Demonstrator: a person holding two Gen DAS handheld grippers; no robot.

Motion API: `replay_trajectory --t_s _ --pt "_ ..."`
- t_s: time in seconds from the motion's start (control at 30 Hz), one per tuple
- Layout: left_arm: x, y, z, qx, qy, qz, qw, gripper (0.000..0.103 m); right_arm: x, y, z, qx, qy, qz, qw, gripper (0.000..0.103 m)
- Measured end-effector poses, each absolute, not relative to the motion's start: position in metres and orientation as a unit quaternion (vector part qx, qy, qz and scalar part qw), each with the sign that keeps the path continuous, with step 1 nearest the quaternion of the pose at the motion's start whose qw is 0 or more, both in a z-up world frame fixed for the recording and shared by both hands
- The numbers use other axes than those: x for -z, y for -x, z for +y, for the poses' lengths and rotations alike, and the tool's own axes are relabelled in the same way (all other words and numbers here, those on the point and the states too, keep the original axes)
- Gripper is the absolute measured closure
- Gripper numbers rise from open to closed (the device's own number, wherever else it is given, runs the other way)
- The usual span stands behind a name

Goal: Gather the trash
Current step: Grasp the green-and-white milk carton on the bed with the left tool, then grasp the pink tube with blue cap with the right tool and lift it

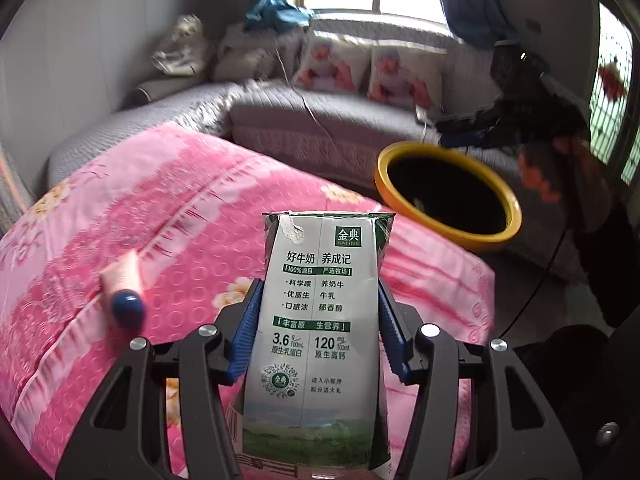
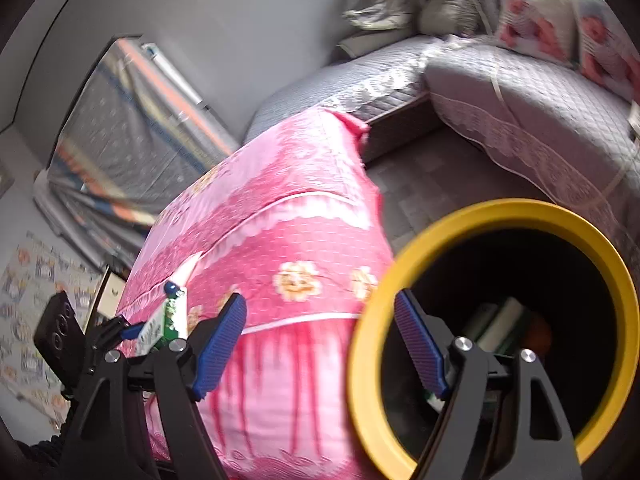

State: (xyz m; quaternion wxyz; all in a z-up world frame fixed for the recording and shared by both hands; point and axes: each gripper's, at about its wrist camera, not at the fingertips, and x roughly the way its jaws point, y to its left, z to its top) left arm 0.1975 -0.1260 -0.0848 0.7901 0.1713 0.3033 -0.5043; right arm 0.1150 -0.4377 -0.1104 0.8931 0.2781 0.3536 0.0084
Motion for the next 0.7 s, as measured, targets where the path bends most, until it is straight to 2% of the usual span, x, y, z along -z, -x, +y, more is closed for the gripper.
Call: replay_trajectory --t_s 0.2,0.4,0.6,0.7 --pt "0.049 -0.177 -0.041 0.447 -0.066 0.250 0.856 0.052 0.096 -0.174 -0.359 -0.091 -0.217 0.365 0.901 0.030" --pt "0.034 -0.161 0.040 0.289 0.018 0.202 0.936 0.052 0.096 -0.236 -0.259 -0.155 -0.151 0.389 0.895 0.030" --pt "0.031 -0.156 0.062 0.209 0.039 0.182 0.960 0.051 0.110 -0.285 -0.168 -0.127 -0.055 0.405 0.904 0.030" --pt "0.028 -0.159 0.066 0.202 0.047 0.180 0.961 0.051 0.120 -0.301 -0.147 -0.103 -0.035 0.412 0.904 0.035"
